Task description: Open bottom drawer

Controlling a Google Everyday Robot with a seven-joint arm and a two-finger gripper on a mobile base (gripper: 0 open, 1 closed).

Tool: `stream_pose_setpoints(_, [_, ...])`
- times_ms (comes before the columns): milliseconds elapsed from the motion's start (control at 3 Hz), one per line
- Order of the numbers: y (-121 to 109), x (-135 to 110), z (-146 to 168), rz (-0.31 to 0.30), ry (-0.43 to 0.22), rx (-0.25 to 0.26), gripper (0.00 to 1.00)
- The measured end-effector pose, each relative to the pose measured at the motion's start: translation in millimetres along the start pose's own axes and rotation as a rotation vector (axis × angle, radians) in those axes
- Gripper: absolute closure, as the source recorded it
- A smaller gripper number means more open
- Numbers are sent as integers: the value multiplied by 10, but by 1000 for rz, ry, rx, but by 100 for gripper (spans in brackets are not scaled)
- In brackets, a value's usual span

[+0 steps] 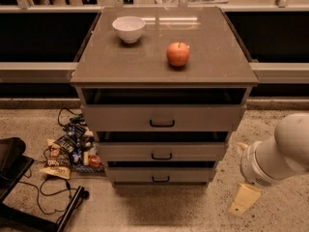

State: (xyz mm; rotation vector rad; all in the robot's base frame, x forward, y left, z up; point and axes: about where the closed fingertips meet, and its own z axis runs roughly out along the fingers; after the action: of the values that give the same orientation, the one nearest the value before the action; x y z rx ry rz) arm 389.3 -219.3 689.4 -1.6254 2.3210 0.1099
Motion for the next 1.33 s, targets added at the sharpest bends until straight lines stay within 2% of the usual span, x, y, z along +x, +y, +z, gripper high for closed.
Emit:
stream_pose_setpoints(333, [0, 0, 1, 0, 0, 0, 0])
stream_pose_setpoints(667, [67, 45, 439, 15, 49, -53, 0])
stream_pose_setpoints(1000, [135, 167, 1258, 27, 121, -102, 0])
stream_pose_setpoints(1333, [46, 257, 1926, 25, 132, -80, 0])
